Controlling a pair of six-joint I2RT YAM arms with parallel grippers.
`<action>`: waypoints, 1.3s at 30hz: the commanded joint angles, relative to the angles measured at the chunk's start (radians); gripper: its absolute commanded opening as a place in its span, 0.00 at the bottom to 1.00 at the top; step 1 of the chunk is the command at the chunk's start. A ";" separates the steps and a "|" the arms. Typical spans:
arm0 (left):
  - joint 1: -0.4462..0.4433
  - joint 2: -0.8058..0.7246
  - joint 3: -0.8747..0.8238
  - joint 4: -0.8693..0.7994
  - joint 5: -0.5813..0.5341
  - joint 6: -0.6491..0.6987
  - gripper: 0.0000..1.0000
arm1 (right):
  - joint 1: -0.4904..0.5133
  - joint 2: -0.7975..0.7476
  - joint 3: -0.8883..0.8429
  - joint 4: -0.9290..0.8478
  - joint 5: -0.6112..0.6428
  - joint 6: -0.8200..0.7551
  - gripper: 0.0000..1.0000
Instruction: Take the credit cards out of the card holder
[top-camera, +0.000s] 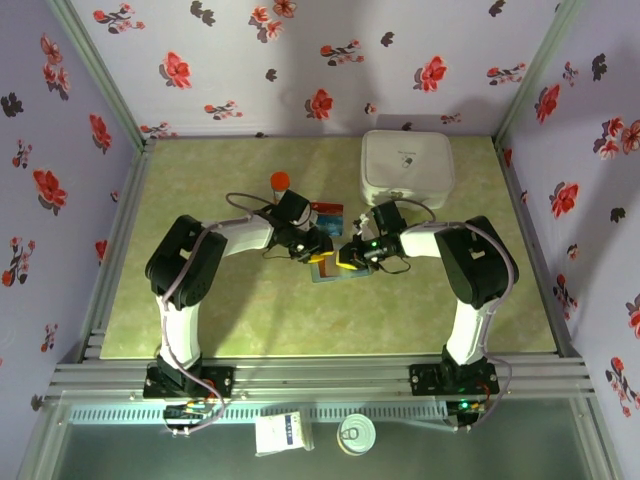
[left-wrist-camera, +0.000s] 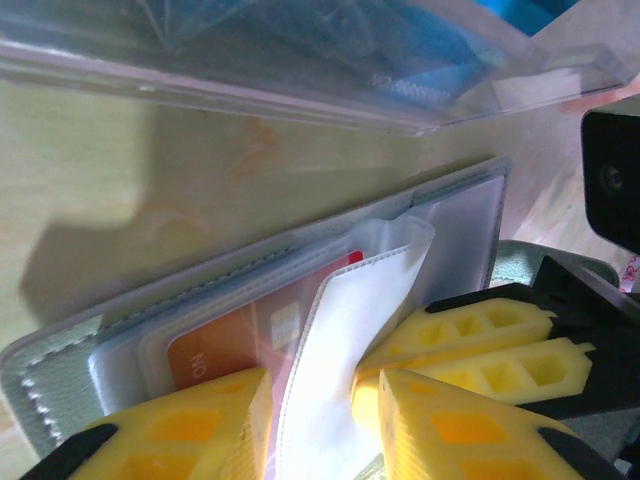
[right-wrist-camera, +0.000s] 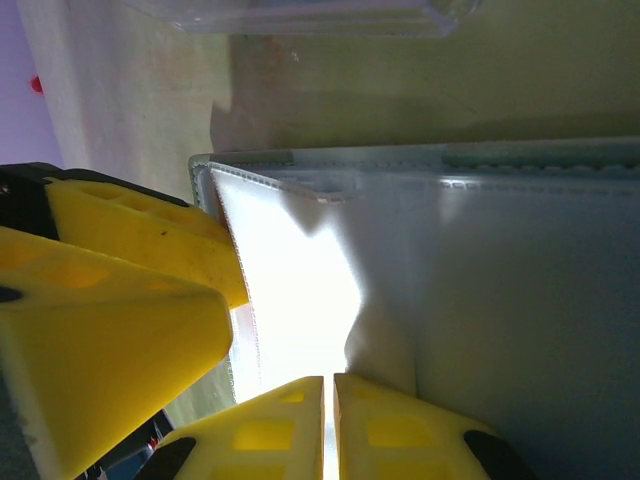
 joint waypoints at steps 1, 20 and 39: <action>-0.008 0.031 0.003 0.032 0.026 -0.024 0.30 | -0.006 0.028 -0.037 -0.027 0.028 0.003 0.13; -0.015 -0.022 -0.025 0.163 0.078 -0.092 0.24 | -0.015 -0.249 0.036 -0.261 0.179 0.006 0.20; -0.108 0.129 0.187 0.101 0.091 -0.093 0.50 | -0.128 -0.411 0.133 -0.641 0.521 -0.125 0.33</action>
